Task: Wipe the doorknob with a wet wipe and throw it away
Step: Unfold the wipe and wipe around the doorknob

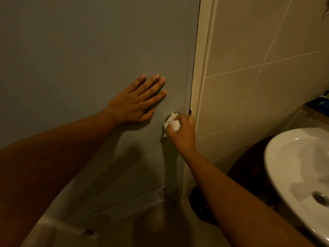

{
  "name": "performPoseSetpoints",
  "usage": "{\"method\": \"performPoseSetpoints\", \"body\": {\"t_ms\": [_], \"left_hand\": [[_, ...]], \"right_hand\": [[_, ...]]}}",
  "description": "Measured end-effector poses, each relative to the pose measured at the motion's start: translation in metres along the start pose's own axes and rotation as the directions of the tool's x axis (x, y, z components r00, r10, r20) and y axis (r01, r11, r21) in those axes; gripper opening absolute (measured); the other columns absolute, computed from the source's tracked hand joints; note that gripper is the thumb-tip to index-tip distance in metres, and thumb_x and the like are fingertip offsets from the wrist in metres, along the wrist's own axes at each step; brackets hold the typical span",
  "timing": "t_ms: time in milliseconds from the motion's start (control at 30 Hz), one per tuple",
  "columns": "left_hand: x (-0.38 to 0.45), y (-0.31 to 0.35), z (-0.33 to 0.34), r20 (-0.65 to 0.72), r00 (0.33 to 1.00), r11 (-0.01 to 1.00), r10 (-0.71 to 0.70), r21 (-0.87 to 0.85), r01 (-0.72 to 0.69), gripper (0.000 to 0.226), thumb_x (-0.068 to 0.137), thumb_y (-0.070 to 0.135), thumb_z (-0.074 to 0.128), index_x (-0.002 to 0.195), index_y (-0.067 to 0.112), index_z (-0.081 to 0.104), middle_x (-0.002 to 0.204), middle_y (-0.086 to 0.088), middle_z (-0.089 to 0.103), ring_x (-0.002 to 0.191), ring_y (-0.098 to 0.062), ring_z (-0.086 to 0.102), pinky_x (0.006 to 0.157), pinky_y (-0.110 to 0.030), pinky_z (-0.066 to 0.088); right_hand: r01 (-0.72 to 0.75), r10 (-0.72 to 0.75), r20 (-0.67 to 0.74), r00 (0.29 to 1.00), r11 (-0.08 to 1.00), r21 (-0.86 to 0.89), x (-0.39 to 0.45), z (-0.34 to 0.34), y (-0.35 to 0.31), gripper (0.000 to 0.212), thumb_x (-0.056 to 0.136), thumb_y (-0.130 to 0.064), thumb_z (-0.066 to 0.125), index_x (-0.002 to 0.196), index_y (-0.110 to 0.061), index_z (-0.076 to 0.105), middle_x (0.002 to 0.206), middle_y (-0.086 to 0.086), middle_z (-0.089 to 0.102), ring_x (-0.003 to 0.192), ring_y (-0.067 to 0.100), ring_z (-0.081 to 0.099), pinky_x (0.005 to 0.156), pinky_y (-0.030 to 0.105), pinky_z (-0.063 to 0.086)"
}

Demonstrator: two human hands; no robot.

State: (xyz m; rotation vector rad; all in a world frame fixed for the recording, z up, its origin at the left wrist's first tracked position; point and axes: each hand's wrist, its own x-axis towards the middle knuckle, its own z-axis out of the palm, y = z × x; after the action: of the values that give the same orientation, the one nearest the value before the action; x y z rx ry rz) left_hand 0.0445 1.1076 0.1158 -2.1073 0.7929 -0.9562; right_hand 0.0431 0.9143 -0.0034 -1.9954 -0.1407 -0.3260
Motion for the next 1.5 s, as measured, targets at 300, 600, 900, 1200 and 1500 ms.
{"method": "performPoseSetpoints", "body": {"t_ms": [300,600,900,1200,1500], "left_hand": [[0.0,0.0,-0.001,0.019,1.0,1.0,-0.009,-0.009,0.009,0.069,0.094,0.045,0.035,0.154,0.014,0.022,0.16,-0.019,0.021,0.149,-0.037,0.018,0.121,-0.05,0.012],[0.0,0.0,-0.001,-0.003,1.0,1.0,-0.008,-0.011,0.008,0.068,0.093,0.042,0.037,0.153,0.013,0.025,0.159,-0.019,0.024,0.148,-0.037,0.021,0.12,-0.051,0.014],[-0.001,0.0,0.004,-0.024,1.0,1.0,-0.007,-0.017,0.007,0.067,0.093,0.039,0.038,0.153,0.013,0.025,0.16,-0.019,0.023,0.148,-0.037,0.02,0.121,-0.05,0.01],[0.0,0.001,0.007,-0.031,0.999,1.0,-0.012,-0.017,0.012,0.068,0.093,0.039,0.036,0.154,0.013,0.022,0.16,-0.018,0.022,0.149,-0.036,0.018,0.122,-0.049,0.007],[0.0,0.002,0.004,-0.025,0.999,1.0,-0.028,-0.014,0.028,0.067,0.092,0.038,0.039,0.153,0.014,0.025,0.16,-0.017,0.023,0.149,-0.036,0.019,0.121,-0.05,0.011]], "right_hand": [[-0.488,0.536,0.428,0.728,-0.033,0.872,0.0,0.008,-0.02,0.044,0.085,-0.018,0.069,0.127,-0.016,0.057,0.108,0.014,0.064,0.091,0.027,0.067,0.052,0.026,0.057],[0.313,-0.293,0.11,0.95,0.904,-0.291,-0.008,-0.001,0.016,0.03,0.085,-0.022,0.069,0.112,-0.026,0.057,0.135,0.0,0.042,0.116,0.024,0.05,0.086,0.025,0.052],[0.01,0.009,-0.191,0.982,0.995,0.098,-0.01,0.025,0.005,0.026,0.08,-0.02,0.073,0.103,-0.022,0.062,0.122,-0.006,0.047,0.105,0.014,0.054,0.069,0.002,0.044],[-0.391,0.647,0.407,0.645,-0.178,0.903,0.004,0.012,-0.034,0.042,0.08,-0.012,0.071,0.12,-0.014,0.059,0.112,0.017,0.06,0.086,0.024,0.065,0.045,0.02,0.052],[0.29,-0.277,0.086,0.957,0.926,-0.242,0.001,0.0,0.017,0.036,0.077,-0.024,0.077,0.108,-0.027,0.059,0.126,-0.004,0.045,0.106,0.012,0.052,0.082,0.012,0.047]]}}
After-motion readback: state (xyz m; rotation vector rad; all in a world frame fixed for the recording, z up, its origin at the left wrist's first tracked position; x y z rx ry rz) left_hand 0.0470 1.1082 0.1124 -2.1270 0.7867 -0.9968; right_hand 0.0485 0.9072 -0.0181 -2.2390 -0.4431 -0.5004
